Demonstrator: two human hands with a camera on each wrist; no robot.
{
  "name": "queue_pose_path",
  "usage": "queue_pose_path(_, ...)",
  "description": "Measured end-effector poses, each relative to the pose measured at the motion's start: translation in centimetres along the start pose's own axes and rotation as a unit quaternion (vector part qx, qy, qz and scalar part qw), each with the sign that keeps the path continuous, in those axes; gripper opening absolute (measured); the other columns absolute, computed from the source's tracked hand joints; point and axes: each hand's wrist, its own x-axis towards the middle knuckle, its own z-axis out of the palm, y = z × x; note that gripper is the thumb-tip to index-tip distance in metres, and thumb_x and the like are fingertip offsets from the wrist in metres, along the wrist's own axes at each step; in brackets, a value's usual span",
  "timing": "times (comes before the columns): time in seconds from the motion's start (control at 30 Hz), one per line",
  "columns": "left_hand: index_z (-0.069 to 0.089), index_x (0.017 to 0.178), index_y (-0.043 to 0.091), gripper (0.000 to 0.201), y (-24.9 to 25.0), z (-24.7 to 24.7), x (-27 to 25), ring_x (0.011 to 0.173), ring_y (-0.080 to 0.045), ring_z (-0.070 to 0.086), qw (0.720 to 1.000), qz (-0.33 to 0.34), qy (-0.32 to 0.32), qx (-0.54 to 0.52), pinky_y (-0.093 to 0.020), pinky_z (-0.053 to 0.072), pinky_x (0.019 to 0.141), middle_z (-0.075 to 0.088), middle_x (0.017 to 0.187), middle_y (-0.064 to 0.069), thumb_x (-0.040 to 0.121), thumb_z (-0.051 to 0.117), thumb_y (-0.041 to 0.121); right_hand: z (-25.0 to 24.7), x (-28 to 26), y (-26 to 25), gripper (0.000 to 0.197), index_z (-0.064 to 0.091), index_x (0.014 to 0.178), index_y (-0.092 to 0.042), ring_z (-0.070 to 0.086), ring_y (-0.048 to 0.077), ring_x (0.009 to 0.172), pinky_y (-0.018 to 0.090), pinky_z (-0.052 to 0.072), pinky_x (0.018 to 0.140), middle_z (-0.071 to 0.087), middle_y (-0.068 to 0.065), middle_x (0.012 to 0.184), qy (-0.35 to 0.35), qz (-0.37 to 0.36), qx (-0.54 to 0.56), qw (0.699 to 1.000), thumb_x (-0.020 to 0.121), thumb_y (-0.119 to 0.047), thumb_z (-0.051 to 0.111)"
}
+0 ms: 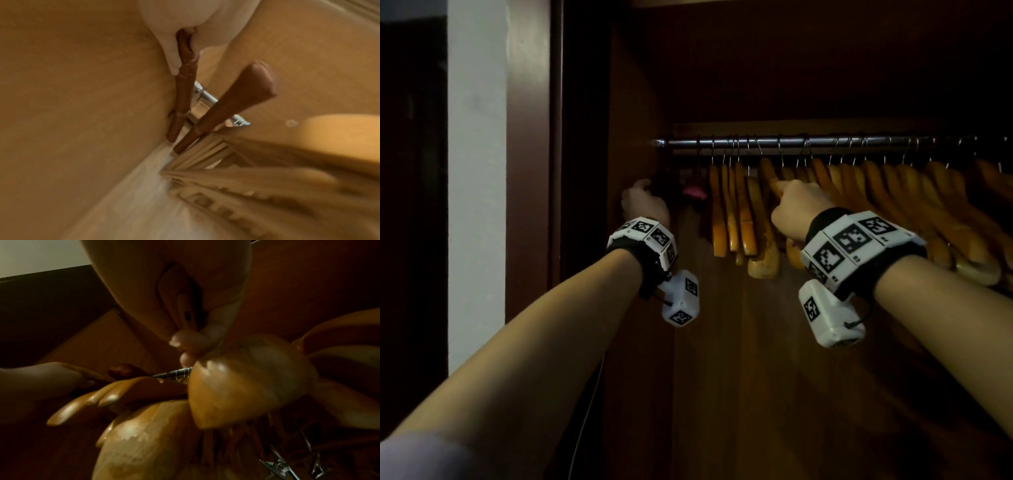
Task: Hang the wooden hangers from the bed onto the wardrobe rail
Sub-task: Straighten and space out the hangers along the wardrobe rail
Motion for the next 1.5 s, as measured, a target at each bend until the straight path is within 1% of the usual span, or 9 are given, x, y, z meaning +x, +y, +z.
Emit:
queue_pose_path(0.23, 0.049, 0.133, 0.013, 0.046, 1.2, 0.1, -1.2, 0.140, -0.028, 0.022, 0.984, 0.141, -0.010, 0.107, -0.038, 0.018, 0.115, 0.029, 0.150, -0.013, 0.101, 0.027, 0.038, -0.1, -0.2, -0.2, 0.045, 0.041, 0.137, -0.011, 0.061, 0.034, 0.100, 0.044, 0.054, 0.086, 0.054, 0.017, 0.123, -0.001, 0.003, -0.008, 1.000, 0.093, -0.010, 0.045)
queue_pose_path(0.33, 0.046, 0.134, 0.018, 0.045, 2.8, 0.6, -2.0, 0.133, -0.024, 0.035, 0.965, 0.229, -0.078, 0.101, -0.037, 0.031, 0.107, 0.040, 0.143, -0.006, 0.097, 0.037, 0.044, -0.1, -0.2, -0.2, 0.043, 0.044, 0.135, -0.008, 0.063, 0.033, 0.097, 0.044, 0.054, 0.085, 0.058, 0.017, 0.117, -0.004, 0.000, -0.007, 1.000, 0.092, -0.008, 0.044)
queue_pose_path(0.47, 0.035, 0.138, 0.025, 0.049, 3.6, 1.3, -2.7, 0.122, -0.029, 0.046, 0.941, 0.194, -0.206, 0.185, -0.034, 0.040, 0.090, 0.041, 0.137, -0.010, 0.093, 0.051, 0.035, -0.3, -0.3, -0.2, 0.042, 0.044, 0.135, -0.008, 0.063, 0.033, 0.096, 0.043, 0.054, 0.084, 0.059, 0.017, 0.113, -0.003, 0.003, -0.004, 1.000, 0.092, -0.008, 0.044)
queue_pose_path(0.57, 0.044, 0.132, 0.021, 0.038, 3.3, 1.5, -3.1, 0.118, -0.028, 0.050, 0.955, 0.199, -0.165, 0.146, -0.029, 0.038, 0.084, 0.049, 0.130, -0.010, 0.094, 0.051, 0.022, -0.2, -0.3, -0.2, 0.042, 0.043, 0.135, -0.009, 0.063, 0.033, 0.097, 0.043, 0.054, 0.085, 0.059, 0.018, 0.114, -0.001, 0.002, -0.001, 1.000, 0.093, -0.009, 0.044)
queue_pose_path(0.77, 0.050, 0.133, 0.014, 0.039, 2.9, 0.5, -2.4, 0.122, -0.029, 0.049, 0.970, 0.204, -0.082, 0.104, -0.033, 0.040, 0.096, 0.050, 0.133, -0.013, 0.094, 0.046, 0.009, -0.1, -0.2, -0.1, 0.043, 0.043, 0.136, -0.009, 0.063, 0.033, 0.097, 0.042, 0.055, 0.084, 0.056, 0.018, 0.120, -0.001, 0.003, 0.001, 1.000, 0.093, -0.010, 0.044)
queue_pose_path(1.07, 0.047, 0.136, 0.017, 0.046, 1.3, 0.5, -1.2, 0.123, -0.025, 0.048, 0.978, 0.154, -0.107, 0.092, -0.033, 0.041, 0.100, 0.047, 0.137, -0.010, 0.092, 0.048, 0.005, -0.1, -0.2, -0.2, 0.043, 0.043, 0.136, -0.011, 0.063, 0.031, 0.095, 0.040, 0.055, 0.083, 0.058, 0.015, 0.116, 0.000, 0.001, -0.005, 1.000, 0.093, -0.011, 0.045)
queue_pose_path(1.27, 0.047, 0.134, 0.020, 0.041, 1.3, -0.3, -2.1, 0.138, -0.025, 0.026, 0.973, 0.159, -0.117, 0.116, -0.036, 0.027, 0.109, 0.026, 0.150, -0.008, 0.093, 0.049, 0.016, -0.1, -0.3, -0.1, 0.042, 0.043, 0.136, -0.011, 0.063, 0.030, 0.094, 0.039, 0.055, 0.082, 0.058, 0.015, 0.115, 0.003, 0.001, -0.002, 1.000, 0.094, -0.011, 0.045)
queue_pose_path(1.4, 0.063, 0.099, 0.019, 0.023, 2.6, -1.0, -3.4, 0.120, -0.020, 0.048, 0.952, 0.273, -0.105, 0.088, -0.031, 0.031, 0.102, 0.059, 0.117, -0.002, 0.093, 0.044, 0.031, -0.1, -0.2, -0.2, 0.045, 0.040, 0.138, -0.011, 0.063, 0.032, 0.097, 0.042, 0.055, 0.084, 0.057, 0.016, 0.117, 0.000, 0.008, 0.000, 1.000, 0.093, -0.009, 0.044)
queue_pose_path(1.5, 0.063, 0.109, 0.018, 0.041, 3.8, -0.9, -3.9, 0.129, -0.021, 0.041, 0.910, 0.307, -0.152, 0.232, -0.040, 0.004, 0.114, 0.061, 0.117, -0.003, 0.094, 0.040, 0.049, 0.0, 0.0, -0.2, 0.045, 0.041, 0.138, -0.012, 0.061, 0.032, 0.097, 0.042, 0.054, 0.085, 0.056, 0.016, 0.118, 0.002, 0.012, -0.002, 1.000, 0.092, -0.009, 0.044)
